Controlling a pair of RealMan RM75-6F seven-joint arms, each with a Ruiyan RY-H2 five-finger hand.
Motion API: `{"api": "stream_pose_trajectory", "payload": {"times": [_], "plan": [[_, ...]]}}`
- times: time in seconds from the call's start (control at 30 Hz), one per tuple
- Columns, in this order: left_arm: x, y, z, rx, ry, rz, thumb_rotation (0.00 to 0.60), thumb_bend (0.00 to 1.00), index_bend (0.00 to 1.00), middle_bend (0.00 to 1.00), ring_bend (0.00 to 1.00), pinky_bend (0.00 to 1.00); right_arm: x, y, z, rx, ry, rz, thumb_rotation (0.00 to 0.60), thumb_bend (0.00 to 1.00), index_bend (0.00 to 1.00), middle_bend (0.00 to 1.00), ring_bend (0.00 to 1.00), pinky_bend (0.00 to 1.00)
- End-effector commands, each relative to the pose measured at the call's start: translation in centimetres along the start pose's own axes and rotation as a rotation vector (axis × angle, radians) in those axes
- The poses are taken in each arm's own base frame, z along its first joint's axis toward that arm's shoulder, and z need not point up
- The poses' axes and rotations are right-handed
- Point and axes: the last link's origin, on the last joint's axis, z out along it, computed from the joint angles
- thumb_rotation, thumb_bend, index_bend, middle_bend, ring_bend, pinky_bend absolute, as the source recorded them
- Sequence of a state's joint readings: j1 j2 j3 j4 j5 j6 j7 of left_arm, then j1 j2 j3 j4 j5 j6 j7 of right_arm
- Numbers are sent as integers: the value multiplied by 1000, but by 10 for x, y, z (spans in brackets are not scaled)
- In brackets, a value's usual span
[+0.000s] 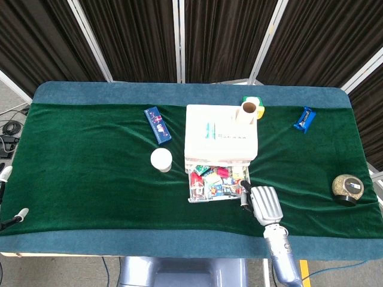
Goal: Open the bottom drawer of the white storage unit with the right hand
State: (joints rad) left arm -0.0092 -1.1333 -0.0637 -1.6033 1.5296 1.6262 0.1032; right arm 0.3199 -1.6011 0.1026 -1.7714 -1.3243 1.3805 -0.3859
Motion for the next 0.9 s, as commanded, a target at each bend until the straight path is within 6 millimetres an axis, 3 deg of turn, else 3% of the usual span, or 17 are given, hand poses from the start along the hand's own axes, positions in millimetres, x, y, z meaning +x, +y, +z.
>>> {"api": "stream_pose_trajectory", "payload": {"times": [0.03,0.3,0.5,0.63,0.7,0.77,0.83,0.9], "plan": [[0,0,0,0,0,0,600,33,0,0,0,0,1,1,0,2,3,-7,600,598,314,901,942,827],[1,-1,0,1,4,-3,600,34,0,0,0,0,15,12,-8,11,63,-78,600,594,248,871,913,785],[1,-1,0,0,7,-3,600,33,0,0,0,0,49,34,-24,23,222,-133,600,569,243,731,797,638],[0,0,0,-5,8,3,600,33,0,0,0,0,73,50,-37,46,309,-148,600,460,210,521,607,490],[0,1,-1,-9,9,7,600,33,0,0,0,0,83,60,-44,68,325,-160,600,382,167,371,440,380],[-1,2,-2,-14,11,13,600,32,0,0,0,0,91,72,-51,92,306,-192,600,308,116,159,189,186],[-3,3,-2,-18,9,22,600,33,0,0,0,0,96,84,-58,102,270,-251,600,250,63,35,43,52],[-5,4,-1,-22,2,31,600,33,0,0,0,0,98,96,-62,86,232,-324,600,203,16,0,0,1]]}}
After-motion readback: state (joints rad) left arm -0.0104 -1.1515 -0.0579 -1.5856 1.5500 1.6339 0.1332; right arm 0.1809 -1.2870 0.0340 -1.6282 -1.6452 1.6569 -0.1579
